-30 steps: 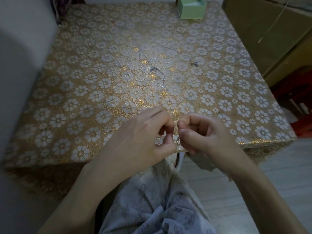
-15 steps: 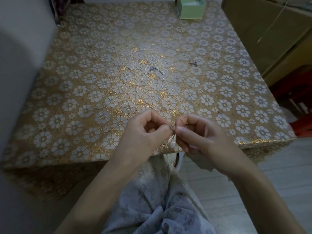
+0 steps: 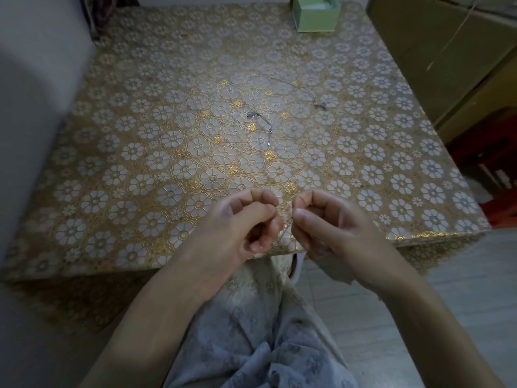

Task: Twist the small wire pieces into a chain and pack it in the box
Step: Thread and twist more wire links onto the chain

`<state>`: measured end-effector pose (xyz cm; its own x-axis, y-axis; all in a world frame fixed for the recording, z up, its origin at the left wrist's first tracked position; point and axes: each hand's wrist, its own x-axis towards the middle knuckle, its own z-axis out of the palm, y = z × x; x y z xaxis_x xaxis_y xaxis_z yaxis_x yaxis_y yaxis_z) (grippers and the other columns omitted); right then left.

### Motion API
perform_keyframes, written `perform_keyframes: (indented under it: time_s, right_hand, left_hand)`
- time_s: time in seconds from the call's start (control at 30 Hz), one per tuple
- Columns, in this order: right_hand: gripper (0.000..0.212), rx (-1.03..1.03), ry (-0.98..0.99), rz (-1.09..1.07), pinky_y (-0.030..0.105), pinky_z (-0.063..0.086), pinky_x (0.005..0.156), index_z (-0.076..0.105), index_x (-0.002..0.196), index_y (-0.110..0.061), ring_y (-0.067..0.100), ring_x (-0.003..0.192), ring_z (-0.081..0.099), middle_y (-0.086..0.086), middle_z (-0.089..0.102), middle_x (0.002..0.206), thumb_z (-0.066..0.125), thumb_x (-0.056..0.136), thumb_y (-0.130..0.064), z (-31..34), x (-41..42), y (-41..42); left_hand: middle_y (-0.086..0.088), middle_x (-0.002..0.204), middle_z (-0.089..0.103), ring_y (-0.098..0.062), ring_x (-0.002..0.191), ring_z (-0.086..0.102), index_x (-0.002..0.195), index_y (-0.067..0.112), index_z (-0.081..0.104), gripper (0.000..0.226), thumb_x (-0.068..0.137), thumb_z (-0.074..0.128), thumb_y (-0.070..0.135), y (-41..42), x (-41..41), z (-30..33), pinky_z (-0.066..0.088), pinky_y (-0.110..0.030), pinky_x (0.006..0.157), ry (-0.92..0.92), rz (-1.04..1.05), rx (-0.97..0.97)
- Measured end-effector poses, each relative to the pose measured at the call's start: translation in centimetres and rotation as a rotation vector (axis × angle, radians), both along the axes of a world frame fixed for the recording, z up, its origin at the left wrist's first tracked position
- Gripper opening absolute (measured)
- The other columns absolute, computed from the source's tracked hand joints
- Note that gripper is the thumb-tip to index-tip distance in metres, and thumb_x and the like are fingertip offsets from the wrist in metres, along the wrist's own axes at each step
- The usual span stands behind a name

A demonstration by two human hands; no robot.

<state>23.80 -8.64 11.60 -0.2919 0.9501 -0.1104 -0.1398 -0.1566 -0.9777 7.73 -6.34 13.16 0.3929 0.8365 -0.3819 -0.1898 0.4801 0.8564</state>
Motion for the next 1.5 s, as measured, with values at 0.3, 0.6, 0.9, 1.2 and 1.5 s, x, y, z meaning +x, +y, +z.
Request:
perform_keyframes:
  time_s: [0.3, 0.6, 0.9, 1.2, 1.5]
  right_hand:
    - [0.012, 0.198, -0.143, -0.068, 0.017, 0.034, 0.049, 0.054, 0.078, -0.019, 0.007, 0.053, 0.042, -0.008, 0.052, 0.057, 0.051, 0.088, -0.016, -0.7, -0.5, 0.0]
    - [0.011, 0.259, -0.236, -0.066, 0.025, 0.037, 0.053, 0.054, 0.078, -0.018, 0.008, 0.057, 0.047, -0.008, 0.055, 0.060, 0.051, 0.088, -0.018, -0.5, -0.3, -0.1]
    - [0.010, 0.272, -0.331, -0.076, 0.036, 0.041, 0.052, 0.057, 0.079, -0.016, 0.026, 0.058, 0.053, 0.003, 0.058, 0.063, 0.055, 0.086, -0.023, -0.4, -0.4, -0.1]
    - [0.007, 0.244, -0.393, -0.089, 0.020, 0.034, 0.046, 0.058, 0.076, -0.017, 0.010, 0.049, 0.044, 0.006, 0.054, 0.058, 0.057, 0.081, -0.020, -0.2, -0.5, -0.1]
    - [0.006, 0.224, -0.425, -0.112, 0.014, 0.031, 0.046, 0.057, 0.072, -0.018, 0.002, 0.046, 0.041, -0.008, 0.051, 0.052, 0.057, 0.078, -0.020, -0.1, -0.8, -0.1]
  left_hand:
    - [-0.007, 0.054, 0.063, -0.005, 0.035, 0.040, 0.086, 0.002, 0.065, 0.007, 0.083, 0.059, 0.004, -0.2, -0.1, 1.0, 0.034, -0.011, 0.038, 0.217, -0.064, 0.037]
    - [-0.006, 0.057, 0.066, -0.005, 0.038, 0.043, 0.087, 0.002, 0.066, 0.007, 0.082, 0.061, 0.005, -0.3, -0.2, 1.2, 0.040, -0.012, 0.044, 0.261, -0.102, 0.076]
    - [-0.002, 0.055, 0.066, -0.005, 0.041, 0.047, 0.080, 0.007, 0.063, 0.006, 0.084, 0.061, 0.003, -0.5, -0.2, 1.4, 0.040, -0.011, 0.043, 0.328, -0.087, 0.156]
    - [0.002, 0.059, 0.069, -0.001, 0.046, 0.052, 0.080, 0.013, 0.065, 0.005, 0.084, 0.063, 0.010, -0.5, -0.4, 1.4, 0.042, -0.013, 0.050, 0.511, -0.129, 0.388]
    - [0.008, 0.060, 0.070, -0.002, 0.054, 0.064, 0.075, 0.021, 0.066, 0.009, 0.080, 0.065, 0.014, -1.1, 0.0, 1.2, 0.045, -0.009, 0.055, 0.693, -0.053, 0.546]
